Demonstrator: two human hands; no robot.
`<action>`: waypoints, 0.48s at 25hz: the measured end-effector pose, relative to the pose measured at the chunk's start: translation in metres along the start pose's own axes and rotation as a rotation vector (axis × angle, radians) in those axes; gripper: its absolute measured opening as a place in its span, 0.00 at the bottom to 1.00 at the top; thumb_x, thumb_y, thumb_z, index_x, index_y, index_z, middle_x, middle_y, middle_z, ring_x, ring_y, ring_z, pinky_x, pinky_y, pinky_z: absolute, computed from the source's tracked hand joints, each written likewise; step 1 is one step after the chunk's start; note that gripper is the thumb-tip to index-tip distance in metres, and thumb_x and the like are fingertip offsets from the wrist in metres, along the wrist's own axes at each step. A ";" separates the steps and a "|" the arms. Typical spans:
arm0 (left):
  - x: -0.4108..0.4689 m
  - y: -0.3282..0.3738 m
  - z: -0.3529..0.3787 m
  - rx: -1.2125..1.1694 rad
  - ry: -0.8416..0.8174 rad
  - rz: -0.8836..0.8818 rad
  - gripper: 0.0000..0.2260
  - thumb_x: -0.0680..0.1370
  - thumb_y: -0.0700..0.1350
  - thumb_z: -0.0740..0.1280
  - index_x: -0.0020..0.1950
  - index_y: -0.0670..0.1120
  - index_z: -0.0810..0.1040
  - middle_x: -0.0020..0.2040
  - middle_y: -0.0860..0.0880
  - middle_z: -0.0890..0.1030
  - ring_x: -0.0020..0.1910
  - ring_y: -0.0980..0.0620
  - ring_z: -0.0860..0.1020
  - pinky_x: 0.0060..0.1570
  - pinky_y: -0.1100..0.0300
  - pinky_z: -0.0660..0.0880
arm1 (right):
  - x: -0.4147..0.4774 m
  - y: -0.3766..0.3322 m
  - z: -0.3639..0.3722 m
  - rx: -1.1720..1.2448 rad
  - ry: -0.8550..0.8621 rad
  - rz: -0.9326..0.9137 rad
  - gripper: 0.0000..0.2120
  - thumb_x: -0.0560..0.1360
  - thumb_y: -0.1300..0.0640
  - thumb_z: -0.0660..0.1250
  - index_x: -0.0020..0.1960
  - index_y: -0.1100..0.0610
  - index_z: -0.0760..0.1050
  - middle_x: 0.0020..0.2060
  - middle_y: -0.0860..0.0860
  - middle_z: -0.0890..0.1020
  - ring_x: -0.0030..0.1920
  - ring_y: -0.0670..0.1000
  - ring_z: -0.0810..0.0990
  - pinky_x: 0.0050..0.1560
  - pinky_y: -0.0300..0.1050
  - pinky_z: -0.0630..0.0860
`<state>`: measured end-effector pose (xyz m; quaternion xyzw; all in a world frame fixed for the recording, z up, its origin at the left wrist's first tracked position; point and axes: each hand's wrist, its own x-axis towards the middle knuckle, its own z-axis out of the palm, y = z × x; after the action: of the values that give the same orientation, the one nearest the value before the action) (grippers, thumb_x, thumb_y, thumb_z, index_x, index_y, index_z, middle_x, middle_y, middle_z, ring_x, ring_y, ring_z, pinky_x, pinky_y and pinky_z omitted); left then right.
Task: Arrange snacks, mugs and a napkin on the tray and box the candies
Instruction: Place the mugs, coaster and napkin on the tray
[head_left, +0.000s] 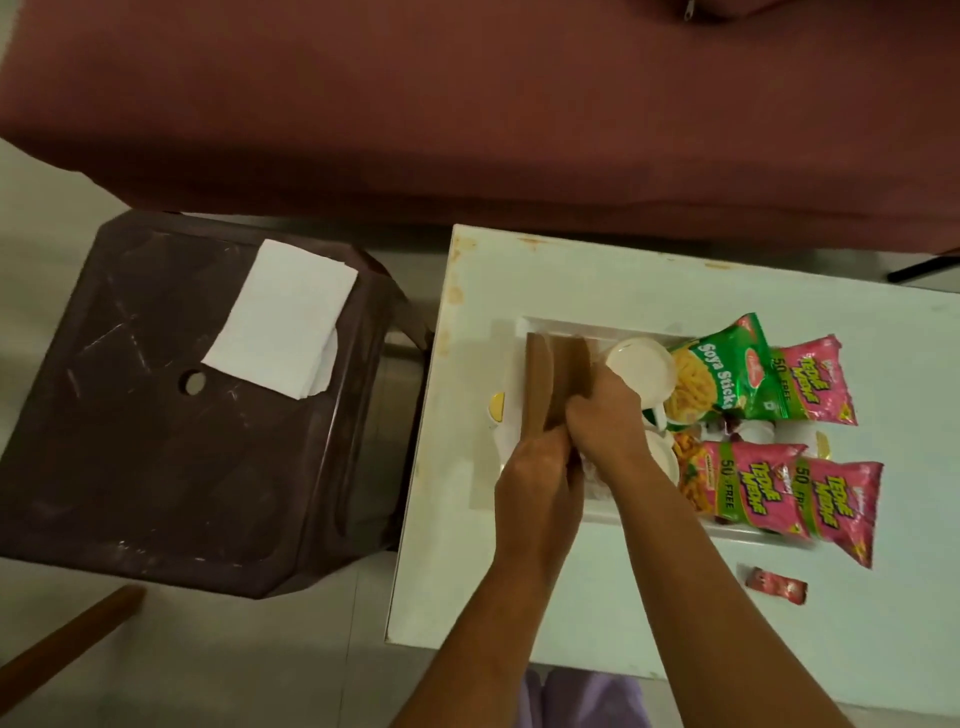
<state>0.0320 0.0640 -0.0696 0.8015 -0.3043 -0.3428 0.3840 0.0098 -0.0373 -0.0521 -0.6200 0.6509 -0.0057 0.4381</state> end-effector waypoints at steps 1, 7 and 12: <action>-0.003 -0.006 0.004 0.024 0.023 0.021 0.05 0.78 0.43 0.66 0.51 0.45 0.80 0.45 0.51 0.82 0.38 0.64 0.76 0.47 0.85 0.65 | 0.001 0.004 0.003 -0.034 0.007 -0.008 0.14 0.72 0.69 0.58 0.57 0.63 0.70 0.47 0.61 0.78 0.47 0.58 0.76 0.44 0.48 0.72; 0.003 -0.016 -0.002 -0.184 0.012 -0.081 0.07 0.76 0.49 0.65 0.51 0.48 0.77 0.47 0.48 0.83 0.45 0.51 0.81 0.52 0.59 0.79 | 0.002 0.015 0.023 -0.073 0.085 0.009 0.24 0.71 0.71 0.59 0.67 0.61 0.64 0.54 0.63 0.78 0.54 0.63 0.77 0.46 0.48 0.72; 0.017 -0.020 -0.004 -0.019 -0.071 -0.090 0.09 0.75 0.37 0.64 0.53 0.45 0.76 0.45 0.47 0.82 0.45 0.47 0.80 0.47 0.51 0.78 | -0.004 0.017 0.036 -0.045 0.065 0.065 0.31 0.75 0.67 0.60 0.74 0.58 0.53 0.59 0.62 0.76 0.57 0.62 0.77 0.56 0.55 0.76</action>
<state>0.0497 0.0634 -0.0892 0.7980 -0.2781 -0.3908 0.3649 0.0169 -0.0111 -0.0817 -0.6076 0.6846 0.0028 0.4026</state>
